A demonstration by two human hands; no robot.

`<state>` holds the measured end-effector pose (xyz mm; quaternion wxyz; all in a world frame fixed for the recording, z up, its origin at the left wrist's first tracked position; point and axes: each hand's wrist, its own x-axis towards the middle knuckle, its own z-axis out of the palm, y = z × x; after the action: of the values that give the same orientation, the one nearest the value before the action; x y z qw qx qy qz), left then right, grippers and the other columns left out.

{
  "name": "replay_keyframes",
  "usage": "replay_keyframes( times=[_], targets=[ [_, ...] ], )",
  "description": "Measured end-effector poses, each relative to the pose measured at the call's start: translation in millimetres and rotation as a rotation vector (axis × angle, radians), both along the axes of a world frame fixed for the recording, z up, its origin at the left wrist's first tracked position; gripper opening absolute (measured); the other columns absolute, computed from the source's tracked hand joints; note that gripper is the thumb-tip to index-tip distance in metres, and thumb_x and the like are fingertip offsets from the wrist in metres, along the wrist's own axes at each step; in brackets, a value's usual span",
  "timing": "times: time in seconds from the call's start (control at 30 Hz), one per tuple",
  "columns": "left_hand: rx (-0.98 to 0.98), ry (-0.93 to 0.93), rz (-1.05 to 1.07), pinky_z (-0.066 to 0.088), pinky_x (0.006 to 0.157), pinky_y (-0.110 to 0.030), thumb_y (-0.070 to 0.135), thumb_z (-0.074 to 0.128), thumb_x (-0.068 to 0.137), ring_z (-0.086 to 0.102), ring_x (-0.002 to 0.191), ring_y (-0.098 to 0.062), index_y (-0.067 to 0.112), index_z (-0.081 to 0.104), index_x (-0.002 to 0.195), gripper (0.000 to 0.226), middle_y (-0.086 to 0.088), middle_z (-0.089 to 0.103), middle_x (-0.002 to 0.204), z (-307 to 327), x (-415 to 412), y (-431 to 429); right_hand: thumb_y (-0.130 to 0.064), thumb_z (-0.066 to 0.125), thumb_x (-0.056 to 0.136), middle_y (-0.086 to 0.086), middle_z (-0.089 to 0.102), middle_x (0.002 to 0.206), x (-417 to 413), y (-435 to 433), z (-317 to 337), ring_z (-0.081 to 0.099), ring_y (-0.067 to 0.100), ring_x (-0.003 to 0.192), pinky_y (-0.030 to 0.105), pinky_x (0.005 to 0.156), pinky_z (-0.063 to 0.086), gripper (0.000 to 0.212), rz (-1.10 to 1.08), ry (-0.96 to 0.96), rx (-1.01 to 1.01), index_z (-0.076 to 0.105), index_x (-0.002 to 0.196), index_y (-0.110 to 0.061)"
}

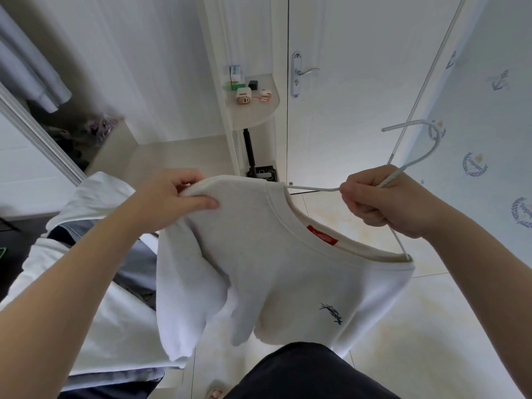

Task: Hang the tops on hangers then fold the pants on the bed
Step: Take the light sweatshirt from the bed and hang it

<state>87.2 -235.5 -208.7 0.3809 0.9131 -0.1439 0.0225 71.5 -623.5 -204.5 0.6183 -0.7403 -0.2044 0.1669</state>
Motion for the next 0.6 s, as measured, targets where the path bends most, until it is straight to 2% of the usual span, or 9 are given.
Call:
replay_keyframes(
  times=[0.1, 0.17, 0.23, 0.3, 0.37, 0.43, 0.53, 0.6],
  targets=[
    [0.024, 0.008, -0.022, 0.049, 0.064, -0.022, 0.014, 0.081, 0.081, 0.062, 0.072, -0.008, 0.035, 0.067, 0.091, 0.027, 0.007, 0.067, 0.080, -23.8, -5.5, 10.9, -0.044, 0.064, 0.089, 0.001, 0.030, 0.055, -3.0, -2.9, -0.3, 0.020, 0.017, 0.048, 0.020, 0.047, 0.020, 0.041, -0.016, -0.005, 0.015, 0.055, 0.054, -0.023],
    [0.145, -0.047, 0.071, 0.042, 0.064, -0.022, -0.001, 0.070, 0.085, 0.057, 0.073, -0.005, 0.031, 0.059, 0.090, 0.034, 0.009, 0.062, 0.078, -51.6, -7.7, 15.8, -0.044, 0.064, 0.089, 0.001, 0.030, 0.055, -3.8, -3.8, 0.3, 0.020, 0.018, 0.048, 0.021, 0.047, 0.020, 0.041, -0.016, -0.013, 0.008, 0.054, 0.054, -0.025],
    [0.188, -0.075, 0.204, 0.033, 0.062, -0.024, -0.004, 0.064, 0.086, 0.053, 0.074, -0.012, 0.029, 0.052, 0.090, 0.035, 0.010, 0.055, 0.079, -78.3, -12.1, 18.9, -0.044, 0.064, 0.088, 0.004, 0.028, 0.056, -4.4, -4.6, 0.7, 0.019, 0.019, 0.049, 0.021, 0.047, 0.020, 0.041, -0.015, -0.020, -0.017, 0.054, 0.054, -0.025],
    [0.167, -0.061, 0.312, 0.032, 0.066, -0.030, 0.002, 0.065, 0.090, 0.056, 0.079, -0.023, 0.028, 0.053, 0.095, 0.028, 0.012, 0.057, 0.082, -96.7, -15.1, 23.8, -0.046, 0.065, 0.088, 0.009, 0.025, 0.057, -4.4, -4.9, 0.4, 0.018, 0.019, 0.051, 0.021, 0.047, 0.020, 0.041, -0.011, -0.024, -0.050, 0.056, 0.054, -0.023],
    [0.088, -0.062, 0.344, 0.038, 0.065, -0.033, 0.017, 0.064, 0.096, 0.058, 0.079, -0.014, 0.032, 0.057, 0.097, 0.017, 0.014, 0.062, 0.083, -104.9, -17.9, 28.0, -0.046, 0.066, 0.088, 0.014, 0.024, 0.059, -3.7, -5.1, 0.2, 0.019, 0.020, 0.051, 0.020, 0.046, 0.022, 0.041, -0.007, -0.034, -0.095, 0.057, 0.055, -0.022],
    [0.038, -0.072, 0.330, 0.043, 0.063, -0.030, 0.036, 0.057, 0.099, 0.058, 0.077, -0.004, 0.037, 0.059, 0.094, 0.005, 0.016, 0.064, 0.083, -104.6, -21.5, 27.3, -0.046, 0.067, 0.088, 0.015, 0.024, 0.059, -2.6, -6.2, 0.8, 0.019, 0.020, 0.051, 0.020, 0.045, 0.023, 0.042, -0.013, -0.038, -0.126, 0.057, 0.056, -0.021],
    [0.043, -0.067, 0.341, 0.041, 0.061, -0.031, 0.056, 0.041, 0.093, 0.054, 0.069, 0.000, 0.044, 0.055, 0.076, 0.025, 0.019, 0.060, 0.073, -97.3, -23.0, 21.5, -0.048, 0.065, 0.087, 0.015, 0.025, 0.059, -2.3, -8.8, 2.6, 0.020, 0.020, 0.050, 0.020, 0.045, 0.024, 0.042, -0.005, -0.032, -0.138, 0.057, 0.056, -0.020],
    [0.037, -0.048, 0.317, 0.038, 0.060, -0.035, 0.058, 0.043, 0.093, 0.051, 0.064, -0.001, 0.044, 0.050, 0.066, 0.031, 0.019, 0.055, 0.066, -90.1, -22.4, 14.3, -0.048, 0.065, 0.087, 0.016, 0.025, 0.058, -3.8, -8.1, 2.5, 0.020, 0.020, 0.050, 0.020, 0.045, 0.024, 0.042, 0.002, -0.031, -0.152, 0.057, 0.056, -0.020]
  ],
)
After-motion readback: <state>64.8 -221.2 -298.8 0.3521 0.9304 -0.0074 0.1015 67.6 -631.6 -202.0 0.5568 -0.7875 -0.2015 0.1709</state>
